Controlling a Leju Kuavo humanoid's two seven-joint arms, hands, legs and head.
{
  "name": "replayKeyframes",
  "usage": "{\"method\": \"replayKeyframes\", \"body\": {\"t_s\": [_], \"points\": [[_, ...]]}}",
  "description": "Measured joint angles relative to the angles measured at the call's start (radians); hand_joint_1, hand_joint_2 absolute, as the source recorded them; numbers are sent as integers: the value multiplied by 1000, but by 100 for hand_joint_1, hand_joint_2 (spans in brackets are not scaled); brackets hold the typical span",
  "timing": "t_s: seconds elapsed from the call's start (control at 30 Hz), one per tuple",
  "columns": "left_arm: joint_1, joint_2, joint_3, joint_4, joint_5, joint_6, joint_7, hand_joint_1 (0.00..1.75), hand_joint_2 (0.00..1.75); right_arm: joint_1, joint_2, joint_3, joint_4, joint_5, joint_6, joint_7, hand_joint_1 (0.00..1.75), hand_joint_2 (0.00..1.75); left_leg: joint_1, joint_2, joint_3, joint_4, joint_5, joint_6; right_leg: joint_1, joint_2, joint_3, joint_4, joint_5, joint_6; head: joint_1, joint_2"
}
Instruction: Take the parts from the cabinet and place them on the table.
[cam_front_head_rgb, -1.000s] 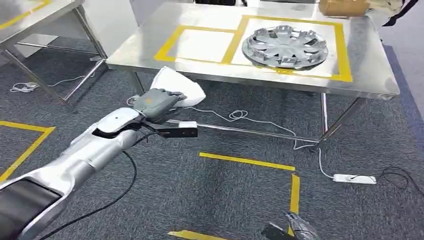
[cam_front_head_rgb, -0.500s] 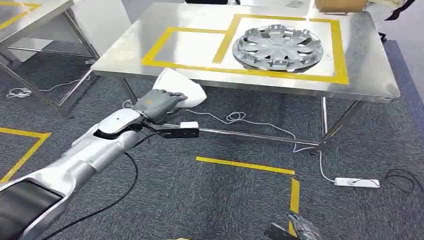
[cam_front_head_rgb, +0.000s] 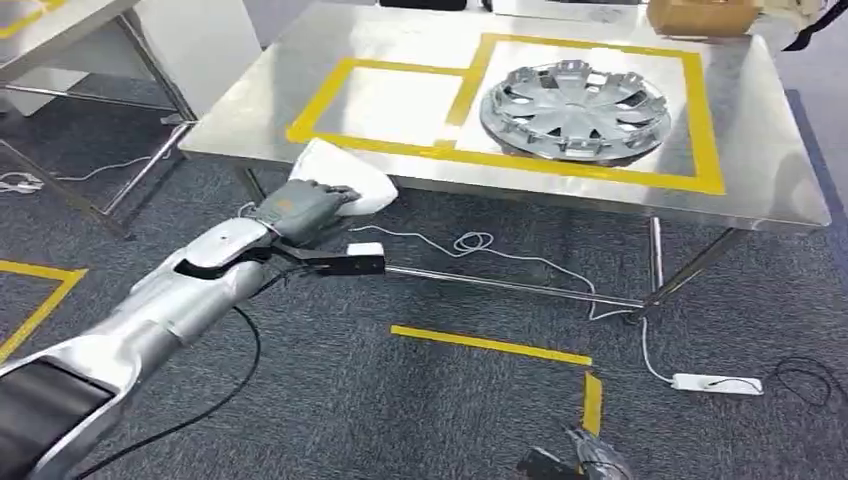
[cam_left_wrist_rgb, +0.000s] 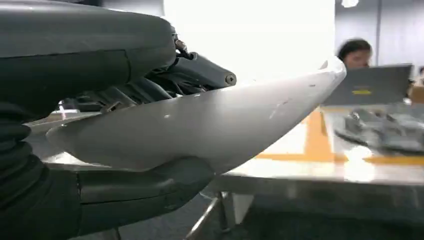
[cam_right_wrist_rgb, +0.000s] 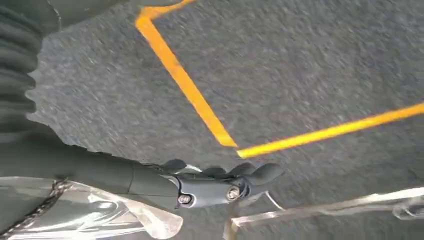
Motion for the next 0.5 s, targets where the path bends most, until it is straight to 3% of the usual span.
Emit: {"method": "replayKeyframes", "body": {"t_s": [0.1,0.13,0.17,0.2,0.23,0.27,0.3,0.33,0.37,0.43,0.47,0.5], "points": [[36,2,-3,5,-1,-2,0,175,175,8,0,0,2,0,1,0,0,175,-4,-3,41,-5,-30,4,5,0,-113,181,-72,-1,0,0],[48,3,-3,6,-1,-2,0,175,175,14,0,0,2,0,2,1,0,175,-5,-5,55,-5,-41,3,8,0,-140,193,-75,0,0,0],[52,3,-3,7,-1,-2,0,175,175,17,0,0,3,0,1,1,0,175,-6,-6,69,-5,-52,3,10,0,-151,171,-59,-1,-1,0],[52,3,-3,7,-1,-2,0,175,175,18,0,0,5,0,1,2,0,175,-6,-7,84,-5,-65,2,12,0,-150,117,-19,-2,0,0],[48,1,-3,7,-1,-2,0,175,175,17,0,0,5,0,1,2,0,175,-7,-7,102,-5,-78,-1,13,0,-138,36,50,-7,0,0],[45,0,-3,7,-1,-2,0,175,175,18,0,0,6,0,1,2,0,175,-7,-7,119,-5,-94,-4,15,-2,-129,-50,145,-14,0,0],[46,0,-3,8,-1,-2,0,175,175,19,0,0,8,0,2,3,0,175,-10,-6,130,-6,-105,-11,21,-4,-133,-56,164,-20,-2,0],[42,0,-3,8,-1,-2,0,175,175,19,0,0,9,0,2,3,0,175,-10,-6,124,-9,-108,-14,25,-4,-107,-80,141,-27,-5,0],[42,0,-3,8,-1,-3,0,175,175,20,0,0,8,1,2,4,0,175,-8,-4,127,-10,-112,-19,27,-2,-111,-71,150,-36,-6,0],[32,-3,-1,6,0,-1,0,175,175,16,0,0,8,1,2,3,0,175,-9,-5,137,-16,-112,-27,25,-5,-100,-77,138,-47,-10,0],[29,-3,0,5,0,-1,0,175,175,15,0,0,8,0,1,4,0,175,-8,-4,113,25,-99,-33,16,-2,-84,-88,136,-50,-10,0],[31,-4,0,6,0,0,0,175,175,16,-2,-2,8,0,-3,4,0,175,-7,-1,80,102,-85,-44,14,-2,-63,-101,130,-57,-12,0]]}}
